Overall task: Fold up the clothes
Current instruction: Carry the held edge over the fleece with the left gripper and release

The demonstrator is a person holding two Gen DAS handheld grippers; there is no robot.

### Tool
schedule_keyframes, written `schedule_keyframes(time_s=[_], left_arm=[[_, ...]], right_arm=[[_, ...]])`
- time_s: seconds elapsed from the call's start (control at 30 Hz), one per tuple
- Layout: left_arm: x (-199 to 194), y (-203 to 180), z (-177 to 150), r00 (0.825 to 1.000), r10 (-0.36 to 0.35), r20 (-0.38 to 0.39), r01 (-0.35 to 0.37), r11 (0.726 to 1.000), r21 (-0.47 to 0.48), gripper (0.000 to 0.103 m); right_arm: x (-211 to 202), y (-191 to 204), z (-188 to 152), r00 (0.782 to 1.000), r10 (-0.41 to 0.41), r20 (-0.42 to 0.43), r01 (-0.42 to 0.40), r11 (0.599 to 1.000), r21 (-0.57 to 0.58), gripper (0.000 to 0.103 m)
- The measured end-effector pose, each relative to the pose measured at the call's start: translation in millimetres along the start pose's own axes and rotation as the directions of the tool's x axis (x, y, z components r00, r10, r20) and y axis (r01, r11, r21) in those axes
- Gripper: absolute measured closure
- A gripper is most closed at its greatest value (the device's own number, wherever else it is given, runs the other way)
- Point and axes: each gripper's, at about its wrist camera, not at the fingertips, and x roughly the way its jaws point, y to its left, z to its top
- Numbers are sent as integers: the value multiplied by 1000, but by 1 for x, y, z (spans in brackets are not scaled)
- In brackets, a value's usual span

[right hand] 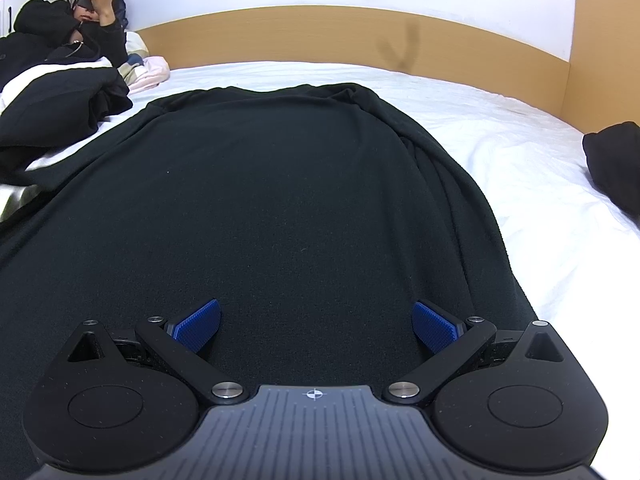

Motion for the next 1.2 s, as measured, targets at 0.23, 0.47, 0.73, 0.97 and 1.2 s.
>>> schedule_keyframes(time_s=[0.23, 0.47, 0.73, 0.97, 1.2], left_arm=[[-11, -50, 48, 995, -81, 50, 79, 996, 32, 88], [-36, -125, 39, 972, -228, 53, 215, 960, 182, 97], [34, -107, -27, 981, -75, -178, 105, 980, 167, 77], [118, -96, -104, 898, -161, -409, 136, 987, -90, 66], [150, -136, -116, 885, -118, -451, 107, 993, -50, 26]], right_arm=[[-34, 1, -15, 1000, 0, -3, 0, 1000, 0, 0], [-36, 3, -15, 1000, -3, -3, 3, 1000, -3, 0], [-38, 4, -16, 1000, -2, -2, 2, 1000, -6, 0], [-41, 4, -16, 998, 61, -9, -61, 998, -21, 0], [-29, 24, -31, 999, 54, 5, -54, 998, -23, 0]])
